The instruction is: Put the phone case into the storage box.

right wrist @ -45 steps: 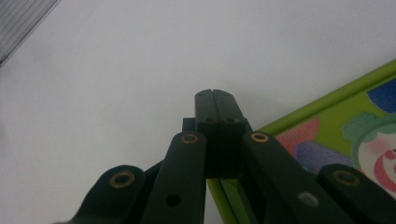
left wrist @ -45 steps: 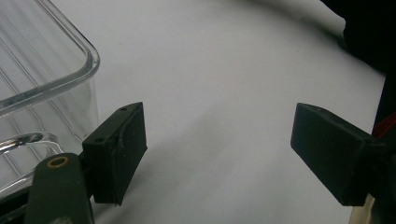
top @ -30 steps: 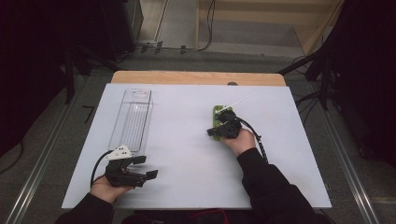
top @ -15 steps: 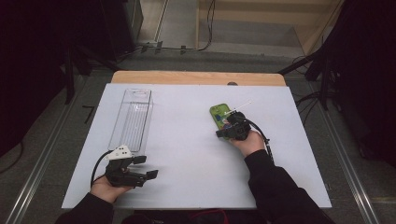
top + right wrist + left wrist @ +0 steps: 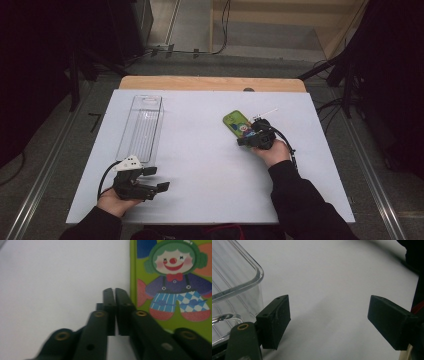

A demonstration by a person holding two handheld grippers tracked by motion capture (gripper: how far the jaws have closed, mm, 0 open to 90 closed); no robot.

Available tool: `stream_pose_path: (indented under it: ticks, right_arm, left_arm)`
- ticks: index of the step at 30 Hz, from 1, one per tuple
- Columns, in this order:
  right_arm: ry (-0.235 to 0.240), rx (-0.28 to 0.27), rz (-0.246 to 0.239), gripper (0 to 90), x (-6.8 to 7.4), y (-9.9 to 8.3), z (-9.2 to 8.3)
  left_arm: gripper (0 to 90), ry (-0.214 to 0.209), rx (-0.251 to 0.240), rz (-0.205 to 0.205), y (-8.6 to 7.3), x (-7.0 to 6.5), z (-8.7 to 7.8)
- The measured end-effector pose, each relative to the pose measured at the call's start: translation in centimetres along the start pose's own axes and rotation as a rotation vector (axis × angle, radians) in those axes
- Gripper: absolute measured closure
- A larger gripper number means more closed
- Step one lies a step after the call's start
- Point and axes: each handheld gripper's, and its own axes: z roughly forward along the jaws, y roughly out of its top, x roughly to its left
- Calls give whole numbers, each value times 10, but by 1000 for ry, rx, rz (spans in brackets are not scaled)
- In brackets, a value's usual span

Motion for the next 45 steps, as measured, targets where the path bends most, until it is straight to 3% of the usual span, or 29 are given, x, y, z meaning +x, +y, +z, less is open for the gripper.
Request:
stream_pose_path:
  ticks: [8,16,24,29,36,45]
  right_arm:
    - [34,-63,-32,566,10,-9,-20]
    - [63,-116,-53,403,17,-26,-38]
    - [99,-132,-78,302,25,-39,-46]
    - [138,-115,-95,292,29,-48,-51]
    - [135,-117,-126,269,38,-65,-55]
    - [140,-140,-128,257,40,-85,-62]
  left_arm:
    - [192,-7,-1,-4,0,0,0]
    - [192,-9,-1,-3,1,0,0]
    - [191,-12,-4,-9,1,0,-1]
    - [191,-12,-6,-10,1,0,-1]
    - [191,-12,-7,-13,1,0,-1]
    - [191,-10,-10,-15,1,0,-1]
